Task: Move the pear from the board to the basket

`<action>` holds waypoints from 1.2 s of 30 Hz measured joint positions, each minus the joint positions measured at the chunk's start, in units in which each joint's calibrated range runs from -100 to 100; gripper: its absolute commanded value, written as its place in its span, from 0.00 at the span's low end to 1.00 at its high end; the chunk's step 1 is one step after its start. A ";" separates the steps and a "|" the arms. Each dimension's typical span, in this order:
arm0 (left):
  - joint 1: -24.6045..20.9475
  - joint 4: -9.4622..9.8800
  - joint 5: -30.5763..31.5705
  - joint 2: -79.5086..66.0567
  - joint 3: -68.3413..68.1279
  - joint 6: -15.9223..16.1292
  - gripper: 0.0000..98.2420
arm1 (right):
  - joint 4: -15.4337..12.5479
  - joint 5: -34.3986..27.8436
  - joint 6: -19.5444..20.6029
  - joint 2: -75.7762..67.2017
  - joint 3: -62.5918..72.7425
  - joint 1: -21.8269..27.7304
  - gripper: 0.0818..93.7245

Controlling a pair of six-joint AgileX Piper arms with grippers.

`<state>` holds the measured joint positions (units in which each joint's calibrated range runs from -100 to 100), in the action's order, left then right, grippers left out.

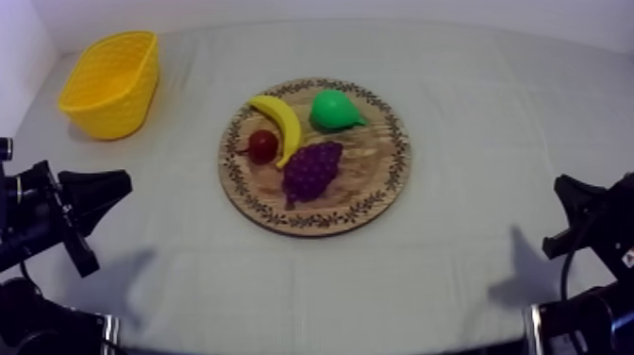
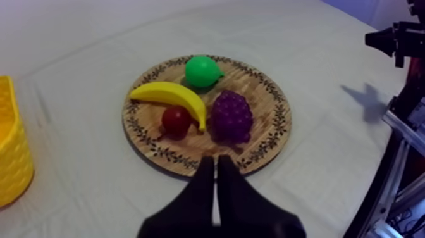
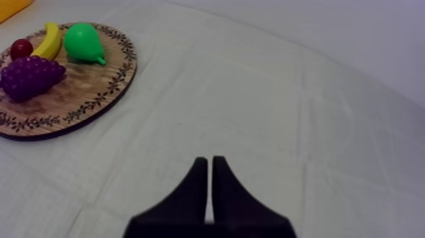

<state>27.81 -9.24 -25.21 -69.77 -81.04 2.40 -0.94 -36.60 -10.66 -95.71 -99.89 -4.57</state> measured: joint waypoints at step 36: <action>1.02 3.75 -36.30 66.51 65.06 -17.29 0.00 | 0.00 0.00 -0.04 0.00 0.00 0.00 0.00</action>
<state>28.83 -5.49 -61.51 -3.27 -15.99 -14.89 -0.94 -36.60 -10.70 -95.71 -99.89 -4.57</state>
